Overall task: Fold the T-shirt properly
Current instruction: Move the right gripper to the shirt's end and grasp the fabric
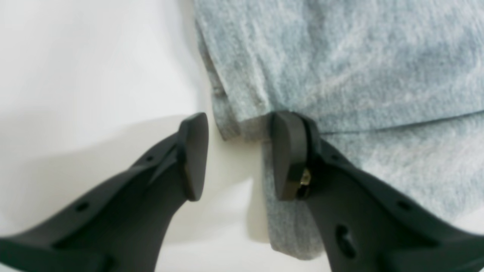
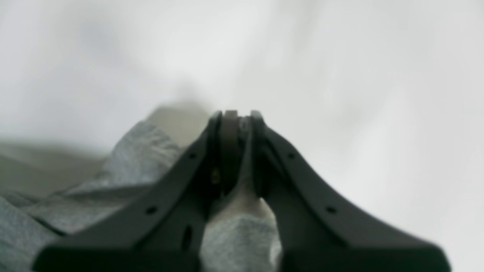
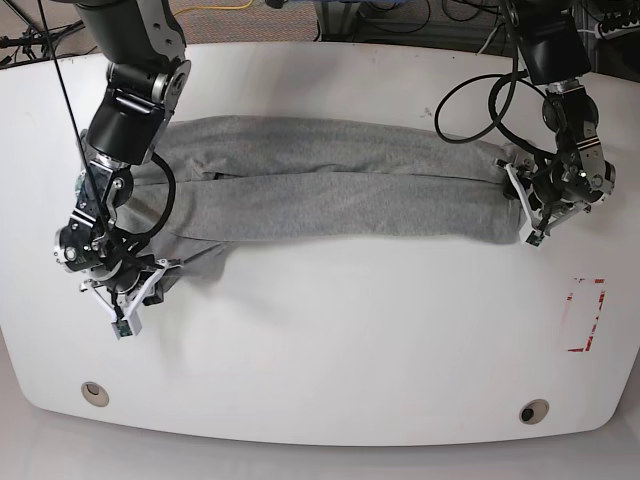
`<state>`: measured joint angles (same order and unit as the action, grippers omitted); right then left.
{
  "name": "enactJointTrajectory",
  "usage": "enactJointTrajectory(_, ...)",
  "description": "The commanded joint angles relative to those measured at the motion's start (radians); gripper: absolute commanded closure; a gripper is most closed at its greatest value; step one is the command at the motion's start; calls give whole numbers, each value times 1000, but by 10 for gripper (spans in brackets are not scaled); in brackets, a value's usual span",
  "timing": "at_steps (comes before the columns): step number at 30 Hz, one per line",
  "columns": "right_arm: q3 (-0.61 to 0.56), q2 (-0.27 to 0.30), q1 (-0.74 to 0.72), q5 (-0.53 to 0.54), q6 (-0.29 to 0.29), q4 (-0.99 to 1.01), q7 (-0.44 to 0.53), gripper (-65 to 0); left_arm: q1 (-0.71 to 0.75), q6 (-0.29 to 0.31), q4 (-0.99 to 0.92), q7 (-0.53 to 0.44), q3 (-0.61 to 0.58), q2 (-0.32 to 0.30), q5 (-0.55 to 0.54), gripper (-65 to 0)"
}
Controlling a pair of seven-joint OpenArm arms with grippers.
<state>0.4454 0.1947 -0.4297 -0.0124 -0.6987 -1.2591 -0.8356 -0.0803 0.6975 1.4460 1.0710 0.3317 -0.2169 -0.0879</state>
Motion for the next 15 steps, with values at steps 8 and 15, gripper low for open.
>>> enactJointTrajectory(8, 129, -44, -1, 12, 1, -247, -222, -2, 1, 1, -1, 28, -16, -6, 37, -261)
enactJointTrajectory(15, 194, -103, 55, 12, 1, -423, -422, -2, 1, 1, -1, 28, -61, -8, 37, -261)
